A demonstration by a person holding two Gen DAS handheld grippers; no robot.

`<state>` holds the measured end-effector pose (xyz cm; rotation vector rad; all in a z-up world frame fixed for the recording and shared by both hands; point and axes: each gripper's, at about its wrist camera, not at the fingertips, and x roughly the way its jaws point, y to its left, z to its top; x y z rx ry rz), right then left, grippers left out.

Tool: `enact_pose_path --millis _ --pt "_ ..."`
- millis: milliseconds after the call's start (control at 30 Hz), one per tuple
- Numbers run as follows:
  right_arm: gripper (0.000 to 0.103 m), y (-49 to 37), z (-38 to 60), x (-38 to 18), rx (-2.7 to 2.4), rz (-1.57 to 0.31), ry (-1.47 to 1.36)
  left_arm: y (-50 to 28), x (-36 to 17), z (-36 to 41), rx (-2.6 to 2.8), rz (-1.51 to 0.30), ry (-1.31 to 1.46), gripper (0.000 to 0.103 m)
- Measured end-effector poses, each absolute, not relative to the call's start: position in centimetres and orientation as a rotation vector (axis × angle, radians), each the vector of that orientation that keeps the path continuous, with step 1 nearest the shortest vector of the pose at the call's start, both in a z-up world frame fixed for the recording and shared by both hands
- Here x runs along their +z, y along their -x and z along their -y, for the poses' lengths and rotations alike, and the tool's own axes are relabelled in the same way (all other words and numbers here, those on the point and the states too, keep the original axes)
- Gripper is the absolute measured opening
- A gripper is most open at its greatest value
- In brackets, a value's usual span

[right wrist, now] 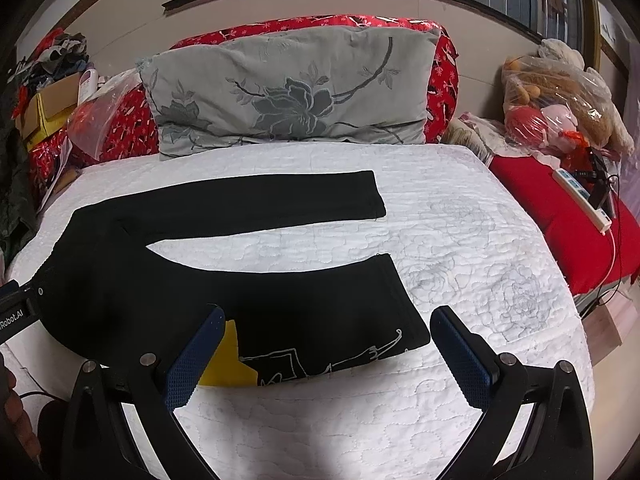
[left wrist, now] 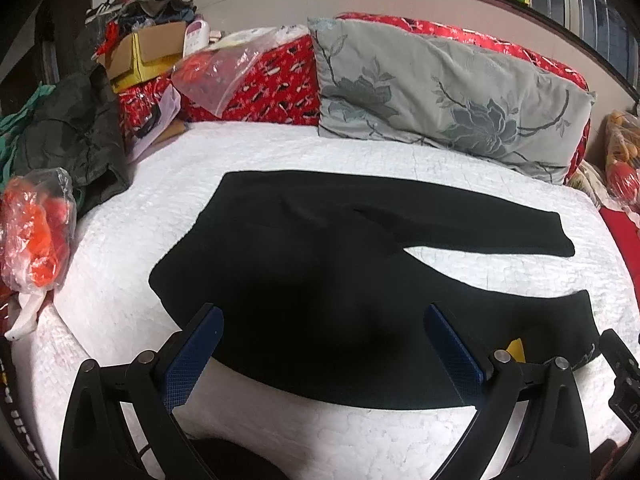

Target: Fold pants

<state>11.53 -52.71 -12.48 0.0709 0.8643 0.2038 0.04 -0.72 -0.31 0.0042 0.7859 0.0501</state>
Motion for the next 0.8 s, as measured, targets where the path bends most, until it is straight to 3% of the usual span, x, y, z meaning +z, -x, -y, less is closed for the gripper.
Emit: enact_pose_path --millis 800 --pt "0.103 -11.6 53.09 -12.79 0.198 -0.88 -0.084 0.6 -0.32 0.1 0.012 -0.79 0.007 0.101"
